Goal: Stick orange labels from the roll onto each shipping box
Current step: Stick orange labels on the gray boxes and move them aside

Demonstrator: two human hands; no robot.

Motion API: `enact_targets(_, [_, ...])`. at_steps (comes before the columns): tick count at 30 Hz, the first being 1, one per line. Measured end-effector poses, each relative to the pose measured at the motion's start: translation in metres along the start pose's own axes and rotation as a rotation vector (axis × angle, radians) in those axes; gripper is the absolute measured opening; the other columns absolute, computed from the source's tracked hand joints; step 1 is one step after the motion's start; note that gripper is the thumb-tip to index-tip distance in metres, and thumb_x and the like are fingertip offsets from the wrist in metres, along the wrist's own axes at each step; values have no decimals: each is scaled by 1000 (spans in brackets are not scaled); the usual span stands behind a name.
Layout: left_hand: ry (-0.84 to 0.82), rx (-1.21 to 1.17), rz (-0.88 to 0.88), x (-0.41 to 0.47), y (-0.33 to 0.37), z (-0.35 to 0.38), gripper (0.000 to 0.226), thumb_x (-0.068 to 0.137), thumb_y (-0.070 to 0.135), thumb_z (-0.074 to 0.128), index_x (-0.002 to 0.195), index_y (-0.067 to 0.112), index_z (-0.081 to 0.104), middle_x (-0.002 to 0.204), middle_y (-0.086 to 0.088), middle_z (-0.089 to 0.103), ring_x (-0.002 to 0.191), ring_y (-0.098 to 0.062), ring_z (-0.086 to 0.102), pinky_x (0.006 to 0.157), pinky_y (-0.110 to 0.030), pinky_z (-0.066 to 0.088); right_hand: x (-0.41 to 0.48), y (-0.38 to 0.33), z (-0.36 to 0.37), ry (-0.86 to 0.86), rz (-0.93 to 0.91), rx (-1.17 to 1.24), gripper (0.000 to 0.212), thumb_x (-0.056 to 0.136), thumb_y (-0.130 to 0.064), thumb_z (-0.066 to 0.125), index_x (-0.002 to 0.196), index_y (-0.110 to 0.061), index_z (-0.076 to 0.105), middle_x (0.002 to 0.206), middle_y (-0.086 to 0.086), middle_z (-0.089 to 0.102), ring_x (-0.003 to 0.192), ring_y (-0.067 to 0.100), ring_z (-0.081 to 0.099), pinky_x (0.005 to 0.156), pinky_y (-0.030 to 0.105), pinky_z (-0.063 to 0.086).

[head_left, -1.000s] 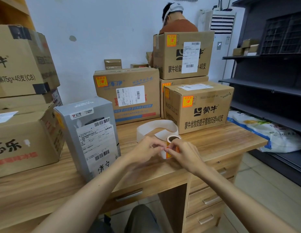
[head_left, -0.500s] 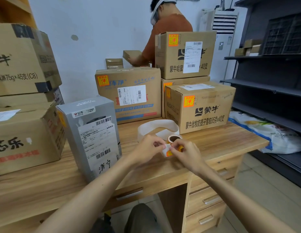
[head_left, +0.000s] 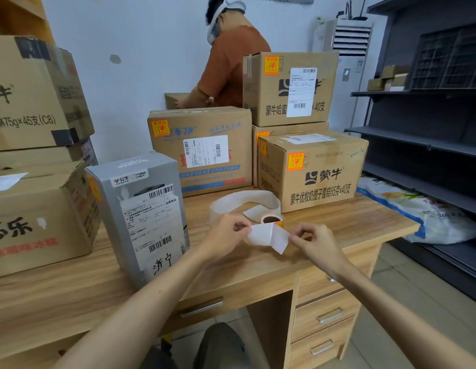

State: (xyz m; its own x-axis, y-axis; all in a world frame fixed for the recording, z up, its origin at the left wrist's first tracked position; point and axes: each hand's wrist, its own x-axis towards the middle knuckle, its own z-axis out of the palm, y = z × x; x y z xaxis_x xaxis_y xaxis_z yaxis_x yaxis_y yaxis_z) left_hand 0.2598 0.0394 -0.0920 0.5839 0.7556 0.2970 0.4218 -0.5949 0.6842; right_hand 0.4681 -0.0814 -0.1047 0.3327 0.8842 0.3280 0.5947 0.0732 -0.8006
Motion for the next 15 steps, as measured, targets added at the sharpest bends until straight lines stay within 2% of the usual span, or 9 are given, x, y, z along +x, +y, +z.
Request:
enact_targets(6, [14, -10, -30, -2, 5, -2, 15, 100, 16, 63, 105, 20, 76, 91, 17, 65, 87, -7, 61, 64, -16, 46, -4, -11, -11, 41, -32, 55, 26, 82, -10, 67, 62, -26, 60, 62, -7, 58, 61, 10, 48, 63, 36, 42])
enact_targets(9, [31, -39, -47, -7, 9, -7, 23, 102, 19, 60, 122, 18, 71, 98, 10, 64, 75, -11, 62, 55, -17, 50, -5, -20, -11, 111, -107, -69, 18, 80, -23, 67, 66, -25, 56, 62, -8, 58, 61, 15, 51, 64, 40, 47])
enact_targets(12, [52, -34, -17, -12, 22, -17, 31, 102, 23, 60, 132, 21, 66, 120, 4, 61, 75, -13, 65, 54, -22, 55, -7, -39, -3, 161, -224, -189, 24, 83, -42, 60, 68, -24, 54, 66, -9, 58, 61, 10, 51, 61, 33, 43])
enact_targets(13, [67, -25, 0, -15, 27, -22, 27, 102, 24, 60, 127, 21, 69, 116, 5, 64, 69, -10, 64, 52, -26, 55, -8, -46, 1, 174, -274, -226, 25, 84, -44, 58, 69, -25, 54, 68, -10, 58, 62, 9, 51, 59, 28, 41])
enact_targets(15, [105, -48, 9, -22, 38, -34, 19, 101, 24, 61, 112, 17, 75, 84, 15, 66, 50, -3, 56, 47, -34, 53, -6, -55, 11, 202, -367, -308, 20, 85, -37, 61, 71, -27, 52, 70, -12, 56, 65, 6, 52, 55, 19, 36])
